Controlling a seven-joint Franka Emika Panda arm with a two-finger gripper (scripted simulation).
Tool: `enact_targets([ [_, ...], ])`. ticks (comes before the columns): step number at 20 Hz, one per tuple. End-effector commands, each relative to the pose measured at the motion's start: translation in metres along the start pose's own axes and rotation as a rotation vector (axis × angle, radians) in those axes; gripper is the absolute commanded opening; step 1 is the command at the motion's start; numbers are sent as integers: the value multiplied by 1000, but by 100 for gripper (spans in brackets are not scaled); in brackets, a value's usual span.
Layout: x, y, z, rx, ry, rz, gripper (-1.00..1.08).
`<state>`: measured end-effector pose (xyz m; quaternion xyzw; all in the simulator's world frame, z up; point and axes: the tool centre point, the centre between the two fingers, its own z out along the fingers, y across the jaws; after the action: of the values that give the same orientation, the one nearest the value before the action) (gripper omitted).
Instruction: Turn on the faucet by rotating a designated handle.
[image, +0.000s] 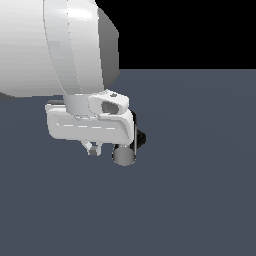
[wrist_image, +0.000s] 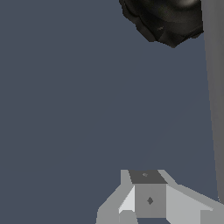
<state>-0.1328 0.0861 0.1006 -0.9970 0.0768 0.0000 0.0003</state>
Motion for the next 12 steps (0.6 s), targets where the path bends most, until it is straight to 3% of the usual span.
enact_targets([
  [1, 1, 11, 0, 0, 0, 1, -100],
  [12, 4, 63, 0, 0, 0, 1, -100],
])
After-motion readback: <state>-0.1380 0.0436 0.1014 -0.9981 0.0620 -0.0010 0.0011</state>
